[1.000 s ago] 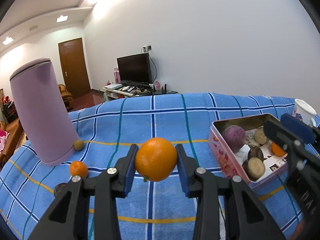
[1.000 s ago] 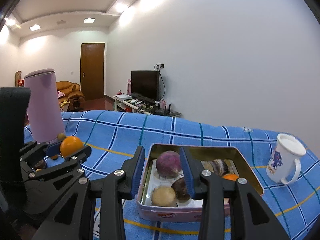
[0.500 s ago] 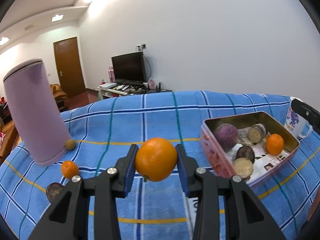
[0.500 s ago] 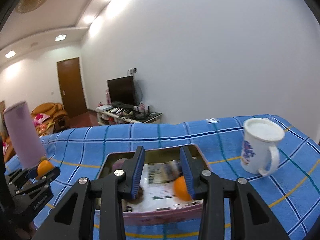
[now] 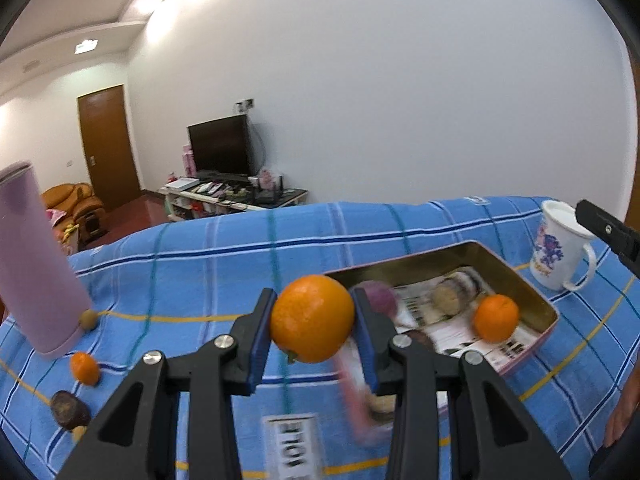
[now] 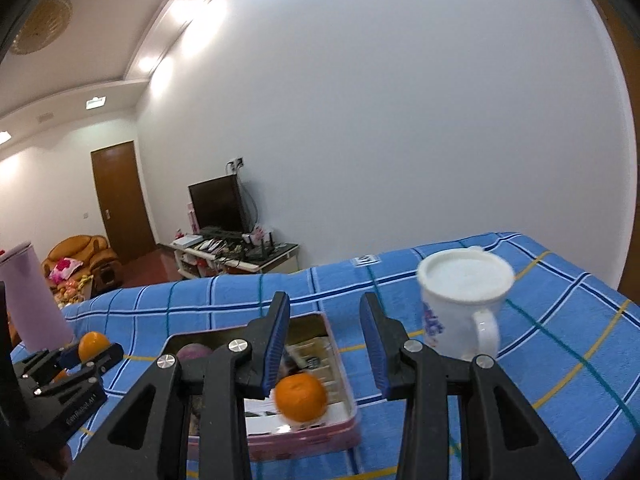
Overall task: Organize fruits
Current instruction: 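Lower the orange into the tin and open the left tool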
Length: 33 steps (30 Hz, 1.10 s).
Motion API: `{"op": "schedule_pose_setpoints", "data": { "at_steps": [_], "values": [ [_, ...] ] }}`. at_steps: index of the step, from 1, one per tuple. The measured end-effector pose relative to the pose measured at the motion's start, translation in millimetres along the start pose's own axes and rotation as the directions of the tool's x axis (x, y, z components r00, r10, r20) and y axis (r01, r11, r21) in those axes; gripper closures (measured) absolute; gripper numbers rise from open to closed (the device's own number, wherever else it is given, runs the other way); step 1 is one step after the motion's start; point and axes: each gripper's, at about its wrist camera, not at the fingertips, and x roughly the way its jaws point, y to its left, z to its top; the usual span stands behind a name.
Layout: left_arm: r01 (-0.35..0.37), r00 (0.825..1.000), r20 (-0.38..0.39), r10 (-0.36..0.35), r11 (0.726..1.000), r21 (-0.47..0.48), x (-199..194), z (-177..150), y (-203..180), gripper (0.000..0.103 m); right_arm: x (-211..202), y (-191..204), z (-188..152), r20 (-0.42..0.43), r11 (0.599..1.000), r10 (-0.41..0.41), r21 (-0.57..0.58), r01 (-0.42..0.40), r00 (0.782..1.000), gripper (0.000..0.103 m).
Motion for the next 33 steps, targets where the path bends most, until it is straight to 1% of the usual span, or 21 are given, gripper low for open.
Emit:
{"op": "schedule_pose_setpoints", "data": {
  "at_steps": [5,7,12,15,18,20,21,22,23,24,25,26,27,28,29,30,32,33],
  "values": [
    [0.049,0.999,-0.003,-0.049,0.998,0.03,11,8,-38,0.064,1,-16,3,-0.005,0.999,-0.022,0.027,0.022,1.0,0.064],
    [0.058,0.998,-0.011,-0.057,0.998,0.04,17,9,-50,0.064,0,-20,4,0.0,0.999,-0.029,0.029,0.029,1.0,0.064],
    [0.073,0.996,-0.061,-0.069,0.996,0.059,36,4,-77,0.064,-2,-23,5,-0.004,0.998,-0.034,0.043,0.034,0.999,0.064],
    [0.076,0.993,-0.091,-0.069,0.995,0.069,45,3,-84,0.064,0,-23,6,-0.011,0.998,-0.027,0.052,0.027,1.0,0.064],
    [0.078,0.993,-0.098,-0.072,0.995,0.057,48,3,-84,0.063,1,-24,5,-0.014,0.998,-0.033,0.048,0.033,0.999,0.064],
    [0.077,0.991,-0.118,-0.07,0.996,0.052,51,2,-83,0.062,3,-26,4,-0.025,0.998,-0.036,0.058,0.038,0.999,0.058],
    [0.07,0.991,-0.118,-0.065,0.996,0.045,52,2,-82,0.062,6,-26,3,-0.03,0.997,-0.037,0.064,0.039,0.999,0.051],
    [0.069,0.991,-0.114,-0.064,0.997,0.04,51,2,-81,0.06,7,-27,2,-0.036,0.996,-0.041,0.072,0.043,0.999,0.044],
    [0.077,0.991,-0.109,-0.072,0.996,0.04,49,2,-81,0.055,7,-28,1,-0.038,0.995,-0.047,0.082,0.05,0.998,0.041],
    [0.074,0.992,-0.105,-0.069,0.996,0.045,49,1,-81,0.054,8,-30,0,-0.036,0.994,-0.051,0.092,0.054,0.998,0.037],
    [0.066,0.993,-0.1,-0.061,0.997,0.049,48,1,-82,0.049,8,-31,0,-0.034,0.994,-0.053,0.099,0.056,0.998,0.034],
    [0.06,0.994,-0.093,-0.055,0.997,0.051,46,1,-82,0.04,8,-32,-1,-0.031,0.993,-0.054,0.107,0.057,0.998,0.032],
    [0.054,0.995,-0.086,-0.05,0.997,0.052,45,1,-83,0.035,8,-33,-1,-0.032,0.992,-0.054,0.114,0.057,0.998,0.027],
    [0.048,0.996,-0.079,-0.044,0.998,0.051,44,1,-82,0.027,8,-34,-1,-0.033,0.991,-0.055,0.119,0.059,0.998,0.025],
    [0.041,0.997,-0.073,-0.037,0.998,0.049,42,1,-82,0.02,8,-35,-1,-0.031,0.99,-0.055,0.127,0.059,0.998,0.025],
    [0.032,0.997,-0.064,-0.029,0.998,0.045,40,1,-81,0.017,7,-36,-1,-0.028,0.989,-0.052,0.134,0.055,0.998,0.024],
    [0.016,0.998,-0.054,-0.014,0.999,0.04,38,2,-80,0.005,8,-37,0,-0.031,0.988,-0.045,0.145,0.049,0.998,0.024],
    [0.008,0.999,-0.047,-0.006,0.999,0.038,37,2,-79,0.004,8,-37,-1,-0.036,0.988,-0.043,0.149,0.048,0.998,0.024]
  ]
}}
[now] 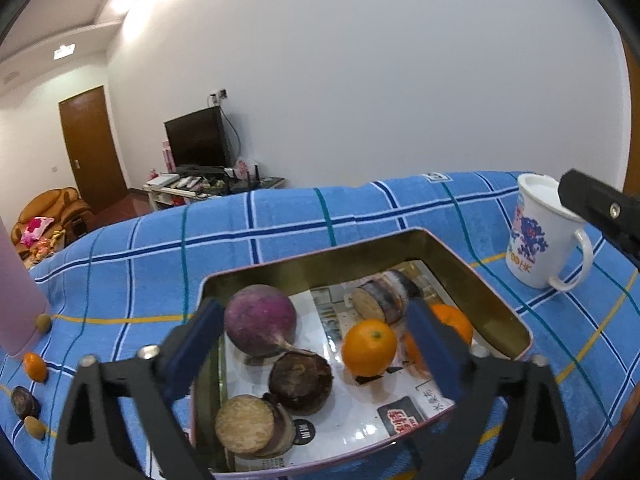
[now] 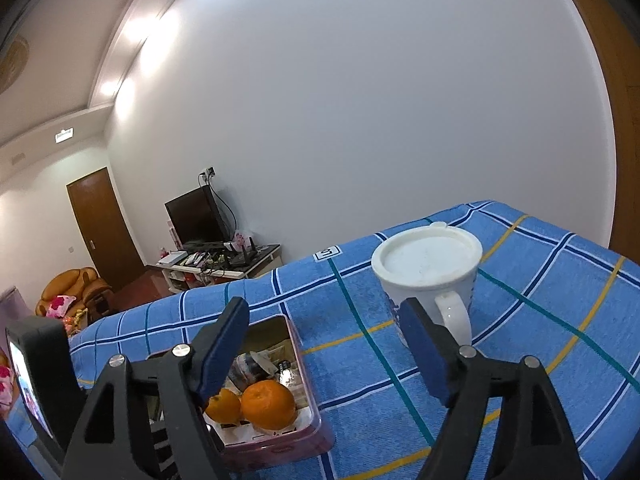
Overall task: Organize fruits
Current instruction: 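Lower the orange into the tin and open the left tool, then move both open tools back toward the remaining fruits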
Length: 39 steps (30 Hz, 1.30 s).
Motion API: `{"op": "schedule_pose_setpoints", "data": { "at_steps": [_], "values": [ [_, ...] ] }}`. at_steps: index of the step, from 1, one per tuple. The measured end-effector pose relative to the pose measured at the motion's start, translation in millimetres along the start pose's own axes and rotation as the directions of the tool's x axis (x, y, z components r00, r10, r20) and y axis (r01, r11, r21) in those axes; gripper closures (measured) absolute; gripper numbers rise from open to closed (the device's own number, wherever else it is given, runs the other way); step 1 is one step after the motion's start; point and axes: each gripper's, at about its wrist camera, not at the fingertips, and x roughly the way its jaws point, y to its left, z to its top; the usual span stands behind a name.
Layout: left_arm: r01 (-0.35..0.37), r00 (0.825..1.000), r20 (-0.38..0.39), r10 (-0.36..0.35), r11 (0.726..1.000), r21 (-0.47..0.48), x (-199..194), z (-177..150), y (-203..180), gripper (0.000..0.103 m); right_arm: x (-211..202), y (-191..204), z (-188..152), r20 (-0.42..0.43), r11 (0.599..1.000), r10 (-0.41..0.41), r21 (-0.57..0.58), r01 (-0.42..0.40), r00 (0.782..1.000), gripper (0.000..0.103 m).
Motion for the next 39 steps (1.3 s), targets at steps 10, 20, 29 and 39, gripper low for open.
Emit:
{"op": "schedule_pose_setpoints", "data": {
  "at_steps": [10,20,29,39],
  "values": [
    [-0.034,0.997,0.068,0.038,0.998,-0.053,-16,-4,15,0.0,0,5,-5,0.046,1.0,-0.014,0.011,0.014,0.999,0.012],
    [-0.147,0.973,0.169,0.159,0.986,-0.08,-47,-16,36,0.0,-16,35,-22,0.238,0.977,-0.032,-0.195,0.08,0.971,0.012],
    [-0.142,0.969,0.186,0.161,0.984,-0.111,-67,-29,56,0.0,-36,33,-28,0.316,0.982,-0.073,-0.144,0.124,0.946,0.012],
    [-0.126,0.978,0.154,0.14,0.987,-0.101,-76,-40,73,0.0,-35,38,-34,0.21,0.987,-0.095,-0.107,0.12,0.973,0.012]
  ]
}}
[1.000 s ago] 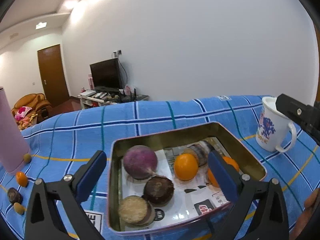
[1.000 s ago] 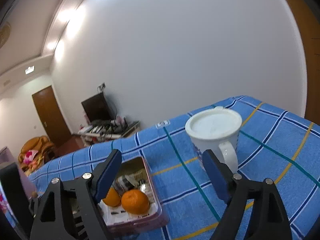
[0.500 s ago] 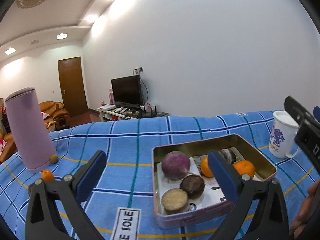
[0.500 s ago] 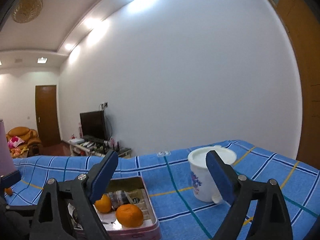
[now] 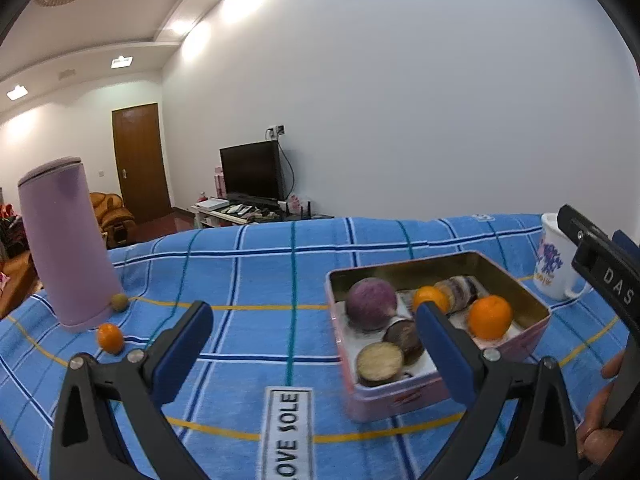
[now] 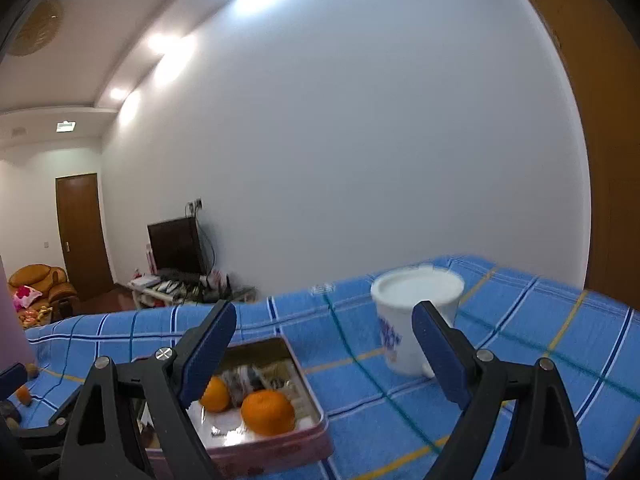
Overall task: Organize fruits
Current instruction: 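Move both open tools back toward the remaining fruits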
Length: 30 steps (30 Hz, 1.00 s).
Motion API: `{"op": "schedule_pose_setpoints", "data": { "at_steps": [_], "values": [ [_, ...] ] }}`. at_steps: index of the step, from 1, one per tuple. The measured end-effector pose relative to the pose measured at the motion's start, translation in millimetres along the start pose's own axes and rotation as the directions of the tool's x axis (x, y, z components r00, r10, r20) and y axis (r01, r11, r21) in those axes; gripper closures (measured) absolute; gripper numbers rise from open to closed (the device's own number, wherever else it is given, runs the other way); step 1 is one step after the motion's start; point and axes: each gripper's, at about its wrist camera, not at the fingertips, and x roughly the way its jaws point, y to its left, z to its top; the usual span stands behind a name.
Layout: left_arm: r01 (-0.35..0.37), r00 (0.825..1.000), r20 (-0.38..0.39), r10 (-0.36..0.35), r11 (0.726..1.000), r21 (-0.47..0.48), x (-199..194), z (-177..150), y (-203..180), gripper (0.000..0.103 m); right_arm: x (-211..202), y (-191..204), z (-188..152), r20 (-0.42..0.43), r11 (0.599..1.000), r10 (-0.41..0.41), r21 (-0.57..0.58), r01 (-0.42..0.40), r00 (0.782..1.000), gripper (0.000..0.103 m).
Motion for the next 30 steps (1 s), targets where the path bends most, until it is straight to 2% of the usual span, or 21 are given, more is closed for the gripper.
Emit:
{"op": "schedule_pose_setpoints", "data": {
  "at_steps": [3,7,10,14,18,30],
  "values": [
    [-0.008,1.0,-0.005,0.008,0.999,0.047,1,-1,8,0.0,2,-3,-2,-0.04,1.0,0.022,0.023,-0.021,0.999,0.012],
    [-0.052,0.999,0.021,0.05,0.993,0.111,2,-2,26,0.0,0,1,-6,-0.06,0.999,0.044,0.015,-0.043,0.997,0.012],
    [-0.059,0.998,0.017,0.058,0.994,0.095,4,-2,46,0.0,-2,9,-6,-0.059,0.999,0.041,-0.008,-0.041,0.997,0.012],
    [-0.056,0.998,-0.002,0.056,0.998,0.025,6,-4,71,0.0,-10,20,-7,-0.044,0.998,0.062,-0.026,-0.063,0.997,0.012],
    [-0.055,0.998,-0.001,0.055,0.998,-0.005,5,-5,80,0.0,-17,34,-8,-0.039,0.995,0.067,-0.067,-0.07,0.997,0.012],
    [-0.086,0.996,-0.012,0.086,0.996,-0.01,6,-7,104,0.0,-18,83,-17,-0.091,0.983,0.156,-0.084,-0.164,0.984,0.012]
  ]
}}
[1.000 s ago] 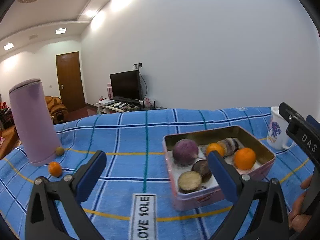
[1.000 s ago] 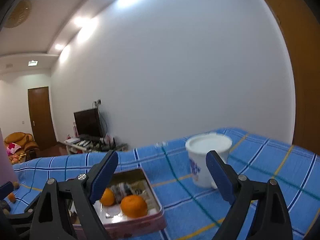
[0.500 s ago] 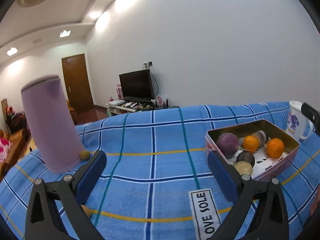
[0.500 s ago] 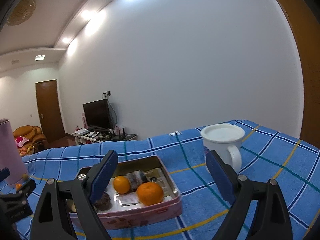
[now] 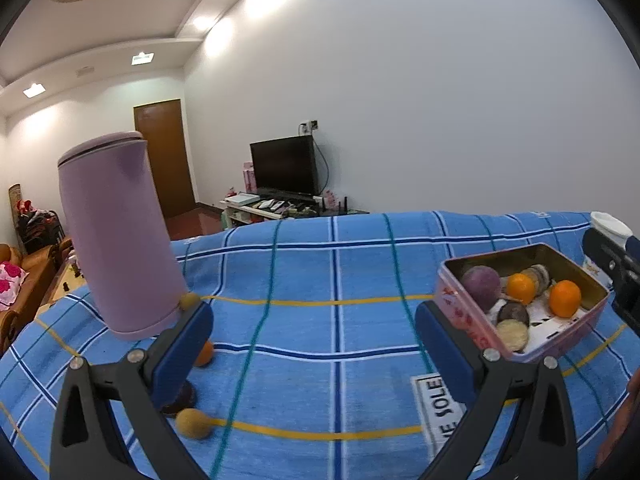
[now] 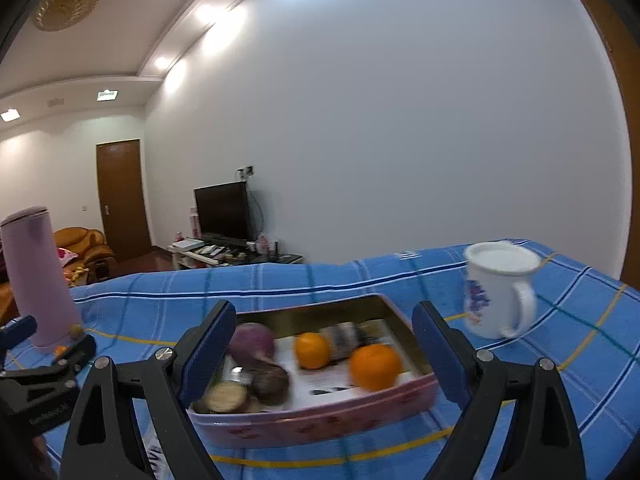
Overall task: Organize fruits
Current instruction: 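Move both open tools back toward the remaining fruits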
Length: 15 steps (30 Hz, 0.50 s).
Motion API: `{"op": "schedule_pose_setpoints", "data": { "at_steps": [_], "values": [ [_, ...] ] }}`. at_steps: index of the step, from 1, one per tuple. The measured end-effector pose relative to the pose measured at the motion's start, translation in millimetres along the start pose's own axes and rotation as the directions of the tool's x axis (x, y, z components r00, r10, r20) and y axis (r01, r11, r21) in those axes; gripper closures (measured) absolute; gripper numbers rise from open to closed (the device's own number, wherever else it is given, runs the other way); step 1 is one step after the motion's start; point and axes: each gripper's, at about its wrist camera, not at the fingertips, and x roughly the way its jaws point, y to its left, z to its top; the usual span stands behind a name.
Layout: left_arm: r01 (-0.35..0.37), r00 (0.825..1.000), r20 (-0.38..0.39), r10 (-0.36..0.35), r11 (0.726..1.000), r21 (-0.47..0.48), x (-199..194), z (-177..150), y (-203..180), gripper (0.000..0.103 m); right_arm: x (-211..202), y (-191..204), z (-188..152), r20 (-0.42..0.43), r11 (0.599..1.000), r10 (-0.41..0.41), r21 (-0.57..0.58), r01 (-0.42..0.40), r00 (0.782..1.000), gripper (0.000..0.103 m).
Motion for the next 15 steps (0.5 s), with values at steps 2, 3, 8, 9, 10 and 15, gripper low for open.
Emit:
{"op": "schedule_pose_setpoints", "data": {
  "at_steps": [2,3,8,9,10,15],
  "values": [
    [-0.01,1.0,-0.005,0.01,1.0,0.002,3,0,5,0.0,3,12,-1,-0.006,1.0,0.019,0.001,-0.019,1.0,0.012],
    [-0.016,1.0,-0.007,0.016,1.0,0.0,4,0,9,0.0,5,19,-2,-0.012,1.0,0.029,0.001,-0.029,1.0,0.012],
    [-0.042,0.999,-0.022,0.042,0.999,-0.017,11,0,29,0.0,14,53,-5,-0.033,0.996,0.086,-0.01,-0.086,0.996,0.012],
    [-0.052,0.998,-0.028,0.052,0.998,-0.019,13,-1,34,0.0,16,59,-5,-0.037,0.995,0.096,-0.014,-0.096,0.995,0.012],
    [-0.06,0.998,-0.032,0.06,0.998,-0.018,14,-1,38,0.0,18,66,-6,-0.041,0.994,0.104,-0.019,-0.105,0.994,0.012],
    [-0.105,0.993,-0.054,0.106,0.994,0.021,20,-3,57,0.0,25,99,-11,-0.069,0.988,0.153,-0.024,-0.155,0.986,0.012]
  ]
}}
